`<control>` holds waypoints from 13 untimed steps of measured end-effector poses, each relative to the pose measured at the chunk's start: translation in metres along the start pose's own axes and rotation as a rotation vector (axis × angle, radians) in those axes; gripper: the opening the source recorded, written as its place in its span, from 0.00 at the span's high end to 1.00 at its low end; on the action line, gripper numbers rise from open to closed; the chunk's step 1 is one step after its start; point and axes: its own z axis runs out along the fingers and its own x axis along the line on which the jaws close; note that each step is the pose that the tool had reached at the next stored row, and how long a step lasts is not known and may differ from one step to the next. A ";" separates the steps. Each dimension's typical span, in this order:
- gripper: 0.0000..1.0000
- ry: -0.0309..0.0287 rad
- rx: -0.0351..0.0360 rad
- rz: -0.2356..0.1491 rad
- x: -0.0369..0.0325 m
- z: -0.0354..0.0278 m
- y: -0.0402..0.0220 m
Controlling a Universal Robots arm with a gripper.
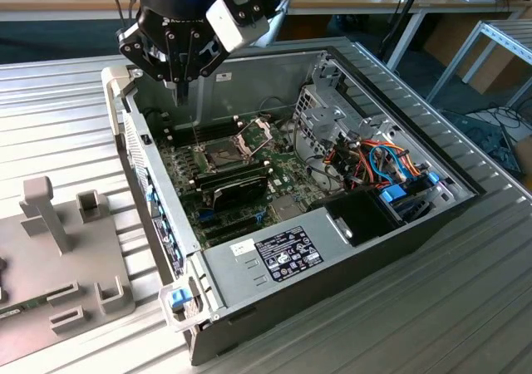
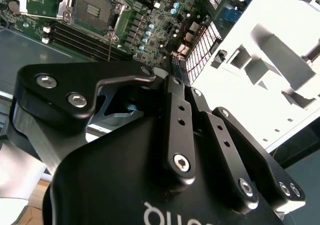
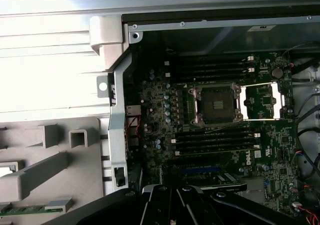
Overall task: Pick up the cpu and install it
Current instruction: 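Reach for the cpu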
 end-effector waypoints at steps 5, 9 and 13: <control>0.89 0.0000 0.0000 0.000 0.0030 -0.0001 -0.0002; 0.89 0.0000 0.0000 0.000 0.0067 -0.0002 -0.0005; 0.89 0.0001 0.0001 0.000 0.0099 -0.0003 -0.0007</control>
